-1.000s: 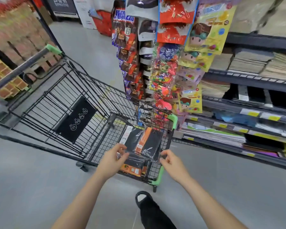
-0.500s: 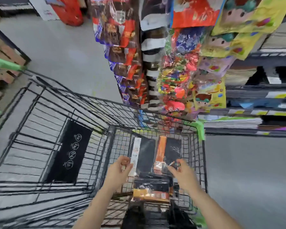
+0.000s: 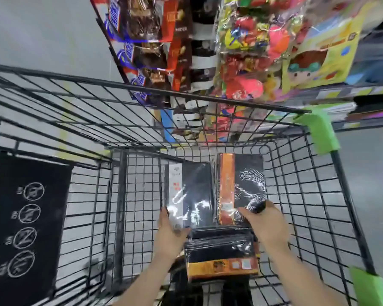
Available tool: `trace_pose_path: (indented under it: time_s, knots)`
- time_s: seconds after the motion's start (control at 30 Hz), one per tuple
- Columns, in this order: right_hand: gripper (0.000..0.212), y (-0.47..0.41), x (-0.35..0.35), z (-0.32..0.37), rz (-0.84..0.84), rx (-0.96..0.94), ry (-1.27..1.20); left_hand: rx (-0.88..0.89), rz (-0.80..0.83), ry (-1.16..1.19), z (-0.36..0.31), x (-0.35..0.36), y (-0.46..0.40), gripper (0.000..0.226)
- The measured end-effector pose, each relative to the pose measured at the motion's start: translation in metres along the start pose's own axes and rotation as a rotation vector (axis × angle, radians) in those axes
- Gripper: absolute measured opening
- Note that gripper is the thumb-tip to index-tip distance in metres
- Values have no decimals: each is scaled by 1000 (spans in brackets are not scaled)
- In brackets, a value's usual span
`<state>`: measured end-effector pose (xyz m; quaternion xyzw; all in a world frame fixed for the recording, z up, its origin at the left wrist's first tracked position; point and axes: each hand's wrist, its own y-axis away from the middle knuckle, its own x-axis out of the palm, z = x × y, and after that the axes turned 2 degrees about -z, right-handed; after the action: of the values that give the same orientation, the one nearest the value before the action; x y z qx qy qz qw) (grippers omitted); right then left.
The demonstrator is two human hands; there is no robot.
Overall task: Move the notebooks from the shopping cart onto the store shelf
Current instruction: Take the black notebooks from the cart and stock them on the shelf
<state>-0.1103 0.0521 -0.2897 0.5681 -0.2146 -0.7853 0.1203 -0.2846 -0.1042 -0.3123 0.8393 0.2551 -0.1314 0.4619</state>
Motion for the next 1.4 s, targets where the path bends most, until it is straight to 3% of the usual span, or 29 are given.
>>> trace_pose_path:
  time_s: [0.07,0.2,0.27,0.37,0.5,0.73,0.9,1.0,1.23,1.3,1.37,1.4]
  knots:
    - [69,-1,-1,2,-24,15,63,-26,-53,69,1,12,-1,83]
    - [72,1,-6,4,-36,30,95,-110,-195,198,-10,5,-2,41]
    - [70,2,-8,5,-52,45,90,-108,-174,147,-9,-9,-9,36]
    - [59,6,-15,9,-62,52,93,-46,-42,70,-14,-31,-9,41]
    - [64,18,-30,14,-82,-30,59,24,44,63,-27,-48,9,61]
    - [33,44,-70,31,-3,-193,-98,61,-28,80,-49,-97,45,54]
    - [35,59,-112,36,-21,-249,-100,70,-37,68,-68,-130,79,56]
    - [28,68,-150,40,26,-314,-227,140,-19,64,-87,-145,100,71]
    - [10,67,-239,12,64,-352,-477,229,32,-3,-169,-152,163,37]
    - [12,60,-259,-5,73,-332,-553,249,28,37,-188,-138,176,50]
    - [16,48,-276,-29,68,-314,-593,285,63,91,-212,-117,190,82]
    - [17,40,-285,-44,70,-313,-611,290,67,90,-223,-106,197,81]
